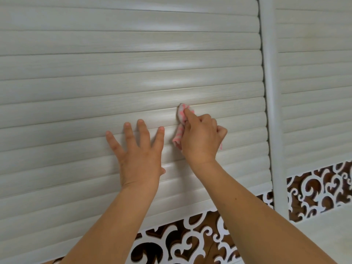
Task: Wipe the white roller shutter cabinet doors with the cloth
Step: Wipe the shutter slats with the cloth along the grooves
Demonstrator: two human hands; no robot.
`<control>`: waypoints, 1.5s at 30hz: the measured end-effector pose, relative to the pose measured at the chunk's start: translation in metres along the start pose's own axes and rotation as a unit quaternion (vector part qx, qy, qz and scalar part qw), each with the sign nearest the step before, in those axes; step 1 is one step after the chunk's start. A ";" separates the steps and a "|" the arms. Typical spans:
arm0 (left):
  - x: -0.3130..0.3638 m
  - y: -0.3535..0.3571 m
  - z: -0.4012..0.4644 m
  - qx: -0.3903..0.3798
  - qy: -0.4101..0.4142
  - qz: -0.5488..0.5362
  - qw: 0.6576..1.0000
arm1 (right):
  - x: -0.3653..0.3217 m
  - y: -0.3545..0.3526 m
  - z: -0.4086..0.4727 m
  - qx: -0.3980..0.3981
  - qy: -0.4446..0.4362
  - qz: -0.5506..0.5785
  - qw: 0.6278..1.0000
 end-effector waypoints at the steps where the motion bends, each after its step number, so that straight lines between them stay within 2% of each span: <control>1: 0.000 0.000 0.000 0.000 0.000 0.001 1.000 | 0.002 0.000 0.003 -0.016 0.001 0.037 0.999; 4: -0.001 0.000 -0.001 -0.004 0.001 0.008 1.000 | 0.016 -0.009 0.012 -0.073 0.055 0.233 0.968; 6: -0.001 0.000 -0.002 -0.010 0.002 0.012 1.000 | 0.036 -0.018 0.023 -0.047 0.102 0.273 0.955; 10: -0.001 0.001 -0.001 -0.017 0.000 0.019 1.000 | 0.080 -0.047 0.049 0.060 0.114 0.096 0.987; 13: -0.001 0.001 -0.001 -0.022 0.001 0.022 1.000 | 0.096 -0.062 0.064 0.064 0.079 -0.037 0.994; 16: -0.001 0.001 -0.001 -0.019 0.002 0.025 1.000 | 0.098 -0.062 0.077 0.082 0.034 -0.094 0.992; 20: -0.001 0.001 0.000 -0.020 0.001 0.017 1.000 | 0.090 -0.059 0.081 0.093 0.007 -0.057 0.994; 25: 0.000 0.001 0.000 -0.019 0.003 0.017 1.000 | 0.065 -0.042 0.070 0.093 -0.066 -0.081 0.990; 29: -0.001 0.001 0.000 -0.011 0.006 0.015 1.000 | 0.030 -0.028 0.051 0.105 -0.106 -0.008 0.989; 33: -0.002 0.002 0.000 -0.001 0.006 0.003 1.000 | 0.001 -0.016 0.038 0.029 -0.104 0.027 0.994; 37: -0.002 0.002 0.000 0.007 0.008 -0.004 1.000 | -0.037 -0.005 0.026 0.024 -0.186 0.022 0.982; 41: -0.004 0.002 -0.002 0.018 0.006 -0.012 1.000 | -0.052 -0.009 0.024 0.071 -0.194 0.059 0.977; 45: -0.005 0.004 -0.002 0.016 0.013 -0.002 1.000 | -0.019 -0.022 0.037 0.119 -0.152 0.042 0.980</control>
Point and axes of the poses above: each hand's wrist, its own z-axis towards the middle knuckle, its own y-axis out of the palm, x = y × z, the point moved 4 cm from there along z, towards the middle knuckle, and after that the axes turned 2 degrees about -x, right-handed, at the moved point
